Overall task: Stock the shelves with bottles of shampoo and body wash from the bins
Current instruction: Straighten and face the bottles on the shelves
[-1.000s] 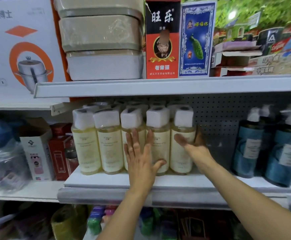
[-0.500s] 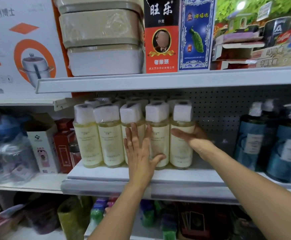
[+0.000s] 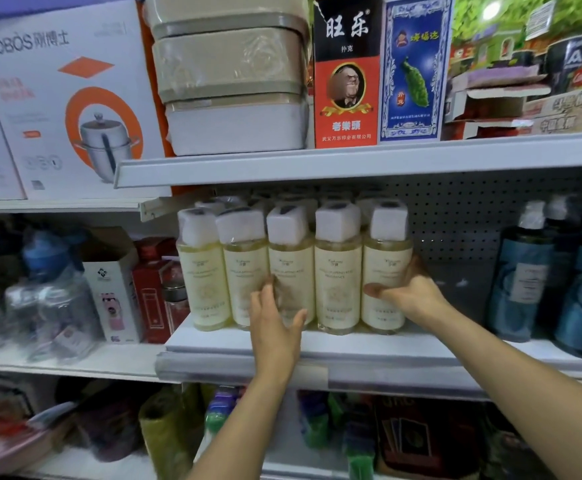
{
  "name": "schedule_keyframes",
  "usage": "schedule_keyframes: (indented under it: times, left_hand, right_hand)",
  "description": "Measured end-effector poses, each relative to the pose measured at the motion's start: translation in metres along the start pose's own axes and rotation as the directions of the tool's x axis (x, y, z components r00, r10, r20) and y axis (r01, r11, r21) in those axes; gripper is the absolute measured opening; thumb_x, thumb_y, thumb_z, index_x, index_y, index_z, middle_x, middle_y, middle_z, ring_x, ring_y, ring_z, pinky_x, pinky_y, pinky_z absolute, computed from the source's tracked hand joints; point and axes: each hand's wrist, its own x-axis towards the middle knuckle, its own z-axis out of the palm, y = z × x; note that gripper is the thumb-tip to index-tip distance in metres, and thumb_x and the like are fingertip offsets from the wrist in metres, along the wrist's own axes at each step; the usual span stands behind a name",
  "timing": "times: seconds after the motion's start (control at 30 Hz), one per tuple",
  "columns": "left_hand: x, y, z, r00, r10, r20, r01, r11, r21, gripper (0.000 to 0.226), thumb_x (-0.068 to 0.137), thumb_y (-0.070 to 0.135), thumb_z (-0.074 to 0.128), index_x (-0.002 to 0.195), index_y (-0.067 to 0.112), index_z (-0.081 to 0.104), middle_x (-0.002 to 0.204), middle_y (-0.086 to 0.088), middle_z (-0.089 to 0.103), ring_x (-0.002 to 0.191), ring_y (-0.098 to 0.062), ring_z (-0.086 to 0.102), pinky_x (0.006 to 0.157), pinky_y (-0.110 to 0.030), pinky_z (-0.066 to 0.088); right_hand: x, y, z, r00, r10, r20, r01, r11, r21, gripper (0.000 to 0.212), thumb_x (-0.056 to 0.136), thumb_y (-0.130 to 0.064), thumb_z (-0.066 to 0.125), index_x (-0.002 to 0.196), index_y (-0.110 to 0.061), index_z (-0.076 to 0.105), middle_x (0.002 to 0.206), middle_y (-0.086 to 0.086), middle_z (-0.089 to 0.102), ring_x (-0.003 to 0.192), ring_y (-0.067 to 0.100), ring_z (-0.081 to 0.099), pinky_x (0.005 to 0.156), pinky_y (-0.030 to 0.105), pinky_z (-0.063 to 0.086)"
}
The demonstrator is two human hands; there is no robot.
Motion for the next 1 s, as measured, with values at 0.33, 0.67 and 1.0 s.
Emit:
schedule_keyframes:
  times: [0.33, 0.67, 1.0]
  left_hand:
    - [-0.001, 0.003, -0.005, 0.999, -0.001, 0.049, 0.003, 0.999, -0.048, 0.070, 0.080, 0.026, 0.081, 0.137, 0.017, 0.041, 0.132, 0.006, 0.039, 0.120, -0.009, 0.047, 0.106, -0.029, 0.044]
    - [0.022, -0.012, -0.044, 0.964, -0.013, -0.264, 0.021, 0.999, 0.027, 0.097, 0.076, 0.034, 0.084, 0.152, 0.016, 0.026, 0.154, -0.007, 0.022, 0.141, -0.023, 0.023, 0.117, -0.042, 0.026]
    - [0.055, -0.047, -0.075, 0.969, -0.222, -0.112, 0.194, 0.957, -0.215, 0.104, 0.083, 0.027, 0.078, 0.157, 0.033, 0.006, 0.160, -0.001, 0.018, 0.144, -0.027, 0.028, 0.115, -0.057, 0.032]
  right_hand:
    - [-0.007, -0.007, -0.004, 1.000, 0.027, 0.007, -0.027, 1.000, -0.009, 0.056, 0.074, -0.017, 0.083, 0.120, -0.019, 0.050, 0.134, 0.013, 0.060, 0.125, 0.032, 0.057, 0.104, 0.051, 0.047]
    - [-0.019, -0.048, 0.029, 0.514, -0.852, -0.096, 0.442, 0.360, -0.822, 0.086, 0.075, -0.054, 0.075, 0.141, -0.017, 0.035, 0.130, 0.015, 0.046, 0.119, 0.031, 0.040, 0.106, 0.048, 0.036]
    - [-0.005, -0.109, 0.030, 0.783, -0.618, 0.072, 0.307, 0.283, -0.909, 0.062, 0.098, -0.056, 0.040, 0.151, -0.029, 0.026, 0.149, 0.012, 0.041, 0.141, 0.034, 0.031, 0.116, 0.042, 0.023]
